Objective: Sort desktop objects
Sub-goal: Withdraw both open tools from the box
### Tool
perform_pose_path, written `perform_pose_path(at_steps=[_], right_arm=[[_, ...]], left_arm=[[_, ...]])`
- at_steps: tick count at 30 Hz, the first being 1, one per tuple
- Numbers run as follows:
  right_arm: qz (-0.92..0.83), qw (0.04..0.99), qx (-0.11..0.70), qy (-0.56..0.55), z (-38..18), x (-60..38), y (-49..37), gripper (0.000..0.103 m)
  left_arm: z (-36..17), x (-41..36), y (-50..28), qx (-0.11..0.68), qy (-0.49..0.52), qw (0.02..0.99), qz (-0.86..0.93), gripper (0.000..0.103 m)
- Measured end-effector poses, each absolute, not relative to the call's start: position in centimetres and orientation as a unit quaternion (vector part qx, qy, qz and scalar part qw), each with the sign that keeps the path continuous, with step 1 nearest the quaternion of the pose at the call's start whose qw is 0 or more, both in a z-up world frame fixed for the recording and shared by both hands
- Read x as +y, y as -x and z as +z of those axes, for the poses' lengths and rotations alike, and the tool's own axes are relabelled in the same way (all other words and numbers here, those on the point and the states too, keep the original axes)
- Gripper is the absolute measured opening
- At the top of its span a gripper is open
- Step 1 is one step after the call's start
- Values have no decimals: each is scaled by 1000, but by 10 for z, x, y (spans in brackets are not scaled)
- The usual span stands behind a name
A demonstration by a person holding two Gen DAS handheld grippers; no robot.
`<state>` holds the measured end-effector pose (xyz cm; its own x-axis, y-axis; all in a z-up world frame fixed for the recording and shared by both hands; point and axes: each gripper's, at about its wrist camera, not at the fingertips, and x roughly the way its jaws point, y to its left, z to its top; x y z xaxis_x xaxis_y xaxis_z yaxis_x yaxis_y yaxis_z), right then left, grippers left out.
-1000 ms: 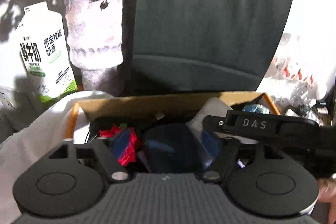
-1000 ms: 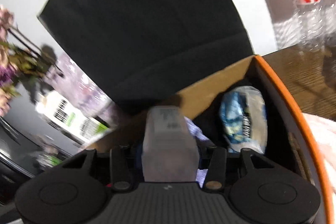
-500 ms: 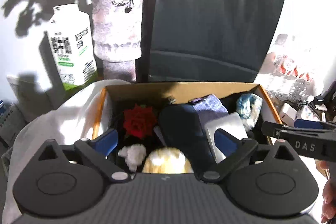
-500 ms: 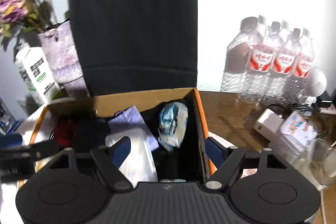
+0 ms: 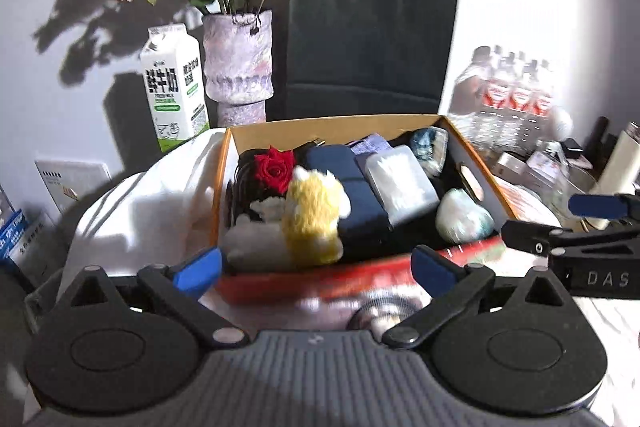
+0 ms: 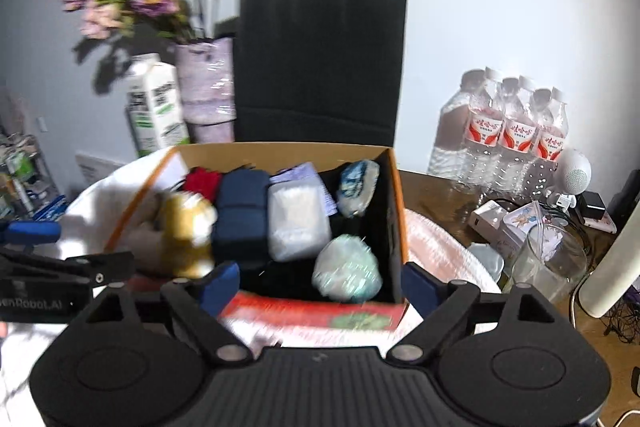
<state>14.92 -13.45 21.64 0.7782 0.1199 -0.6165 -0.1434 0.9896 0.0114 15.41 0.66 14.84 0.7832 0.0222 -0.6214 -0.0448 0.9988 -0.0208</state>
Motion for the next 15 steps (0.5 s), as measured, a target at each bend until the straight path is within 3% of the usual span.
perform_pose_path(at_steps=[4,15], right_arm=[[96,950,296,15,210,-134,-97,94],[91,964,244,43,136,-124,55,96]], left_arm=[[135,3,-99,298,1,955,15,103],[54,-14,45,253,-5,967,-14,103]])
